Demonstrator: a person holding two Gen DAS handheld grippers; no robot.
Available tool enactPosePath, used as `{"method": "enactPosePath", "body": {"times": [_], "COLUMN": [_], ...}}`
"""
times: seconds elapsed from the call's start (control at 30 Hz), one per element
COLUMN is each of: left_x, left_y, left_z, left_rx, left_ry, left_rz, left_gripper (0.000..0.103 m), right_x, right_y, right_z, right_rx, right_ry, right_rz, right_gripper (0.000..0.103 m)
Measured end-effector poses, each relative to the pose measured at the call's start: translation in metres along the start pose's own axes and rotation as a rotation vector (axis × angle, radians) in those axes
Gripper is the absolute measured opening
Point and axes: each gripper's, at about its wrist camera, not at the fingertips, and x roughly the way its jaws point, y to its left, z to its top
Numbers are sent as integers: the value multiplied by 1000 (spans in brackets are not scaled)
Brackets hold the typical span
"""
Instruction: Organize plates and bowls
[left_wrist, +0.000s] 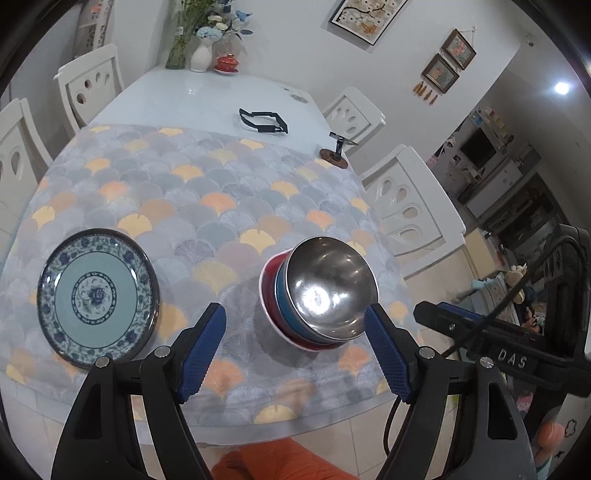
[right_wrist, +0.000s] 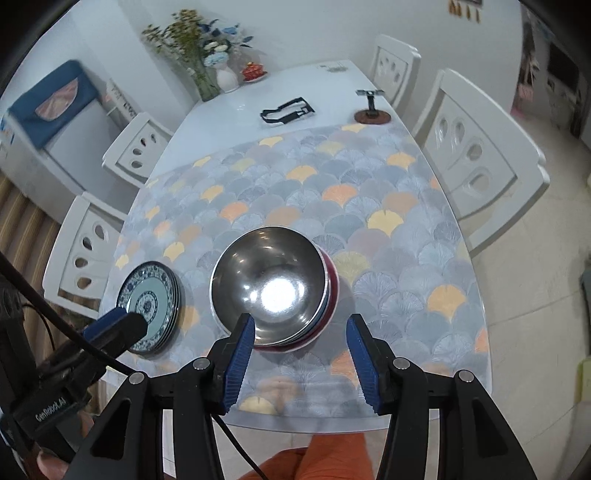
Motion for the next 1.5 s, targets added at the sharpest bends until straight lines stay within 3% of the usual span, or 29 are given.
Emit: {"method": "enactPosePath", "body": {"times": [0.3,0.4,0.63,0.9,1.27,1.5], "left_x": [14,36,85,118,138,145], "left_y": [3,10,37,45,41,42], "left_z": [-6,-8,-9,-7,1,0], "left_rx": [-45,-75,-249,-295,-278,-291], "left_ry": [45,120,216,249,271,274], "left_rz": [-26,-29,-79,-65,-70,-54], "left_gripper": [76,76,74,65,36,35], "right_x": [8,24,66,106,139,155], "right_y": [-2,-13,-38,-50,-45,-46], "right_z": [-1,2,7,18,29,29], "right_rx": [0,42,89,104,37,30], "right_ry": [21,60,158,212,250,276], "right_rz": [16,48,62,116,147,198], "right_gripper": [55,55,55,55,55,46]}}
